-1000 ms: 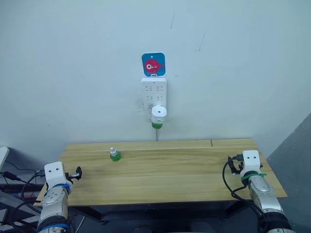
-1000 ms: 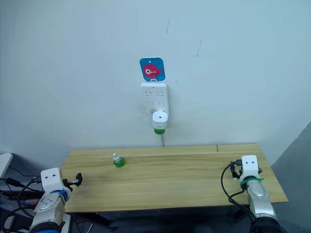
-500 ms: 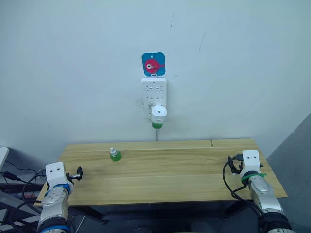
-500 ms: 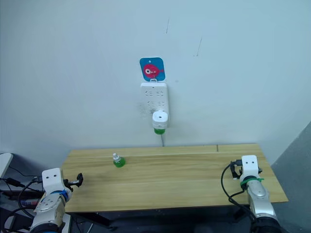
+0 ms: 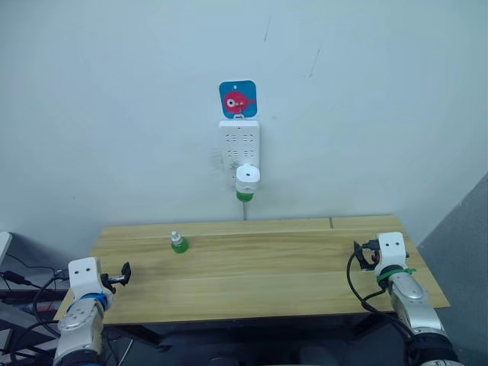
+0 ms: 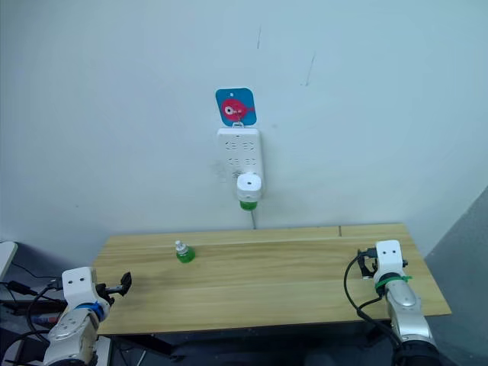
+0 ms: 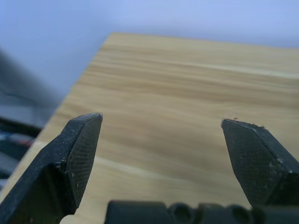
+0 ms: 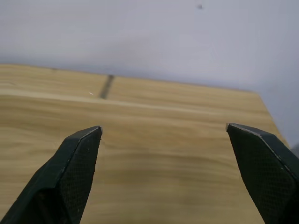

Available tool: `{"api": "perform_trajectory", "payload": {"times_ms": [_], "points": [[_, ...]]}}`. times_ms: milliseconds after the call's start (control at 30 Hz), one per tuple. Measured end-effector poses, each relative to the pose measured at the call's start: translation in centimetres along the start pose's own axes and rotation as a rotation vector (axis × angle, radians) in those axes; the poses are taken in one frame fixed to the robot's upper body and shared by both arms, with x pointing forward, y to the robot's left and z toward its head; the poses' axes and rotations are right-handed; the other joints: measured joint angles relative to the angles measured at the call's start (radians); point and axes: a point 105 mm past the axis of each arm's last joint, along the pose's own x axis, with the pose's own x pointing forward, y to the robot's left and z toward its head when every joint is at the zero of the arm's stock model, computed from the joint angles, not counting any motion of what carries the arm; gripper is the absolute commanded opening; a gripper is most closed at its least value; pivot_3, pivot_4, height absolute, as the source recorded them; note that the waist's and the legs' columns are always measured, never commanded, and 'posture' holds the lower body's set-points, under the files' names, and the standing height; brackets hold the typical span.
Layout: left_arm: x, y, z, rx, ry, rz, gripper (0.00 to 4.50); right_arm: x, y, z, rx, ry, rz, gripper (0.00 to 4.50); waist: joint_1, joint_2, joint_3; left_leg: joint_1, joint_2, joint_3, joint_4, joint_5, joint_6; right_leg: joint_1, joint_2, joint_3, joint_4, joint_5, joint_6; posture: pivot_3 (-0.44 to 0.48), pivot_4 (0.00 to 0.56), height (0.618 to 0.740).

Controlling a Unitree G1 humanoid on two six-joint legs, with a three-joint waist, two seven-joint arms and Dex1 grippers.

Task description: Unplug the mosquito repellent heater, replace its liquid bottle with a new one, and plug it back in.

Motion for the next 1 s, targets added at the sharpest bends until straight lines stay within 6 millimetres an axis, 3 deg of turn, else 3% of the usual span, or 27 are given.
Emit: {"api": "perform_trajectory", "payload": {"times_ms": [67,167,333,500,600,800,1000], "points": [[-0.4,0.2,2.0,0.006,-0.058,-0.053,4.5,0.1,0.9,2.0,0.0,-0.047,0.081,4.45,0.003,0.0,0.006,0.0,0.001,0.0,0.0,0.0,0.0,0.0,0.001,0.0,0.0,0.0,0.0,-0.066,0.074,0.74],[-1.3,0.0,6.6,0.033,-0.16,-0.174,4.5,-0.1,2.2,6.1,-0.014,-0.13,0.214,4.45,0.009,0.001,0.028,-0.001,0.001,0.0,0.001,0.001,0.0,0.0,0.001,0.0,-0.001,0.0,0.0,-0.056,0.09,0.74],[-3.3,-4.2,14.4,0.101,-0.291,-0.453,4.5,-1.6,5.5,14.0,-0.049,-0.28,0.459,4.45,0.025,0.003,0.057,-0.003,0.001,0.0,0.0,0.001,0.001,-0.001,0.001,0.0,-0.001,0.0,0.0,-0.051,0.11,0.74],[-4.2,-8.6,20.4,0.154,-0.369,-0.644,4.5,-3.7,9.0,20.6,-0.073,-0.38,0.659,4.45,0.029,0.001,0.085,-0.008,0.001,0.0,0.0,0.001,0.0,-0.007,0.002,0.001,0.0,0.0,0.0,-0.058,0.134,0.74],[-4.4,-10.9,22.8,0.153,-0.411,-0.71,4.5,-4.5,10.4,23.7,-0.06,-0.43,0.701,4.45,0.027,0.0,0.087,-0.018,0.001,0.0,0.001,0.003,-0.003,-0.014,0.002,0.001,0.001,0.002,-0.001,-0.061,0.142,0.74],[-3.8,-14.8,24.3,0.161,-0.431,-0.839,4.5,-5.5,12.3,26.3,-0.04,-0.432,0.764,4.45,0.025,-0.003,0.094,-0.021,0.001,-0.001,-0.001,0.002,-0.003,-0.017,0.001,0.001,0.0,0.002,-0.002,-0.081,0.155,0.74],[-3.2,-15.7,25.6,0.192,-0.441,-0.88,4.5,-5.9,13.3,26.7,-0.033,-0.429,0.808,4.45,0.017,-0.006,0.113,-0.022,0.001,0.0,-0.001,0.002,-0.003,-0.018,0.0,0.001,-0.001,0.002,-0.001,-0.095,0.167,0.74]]}}
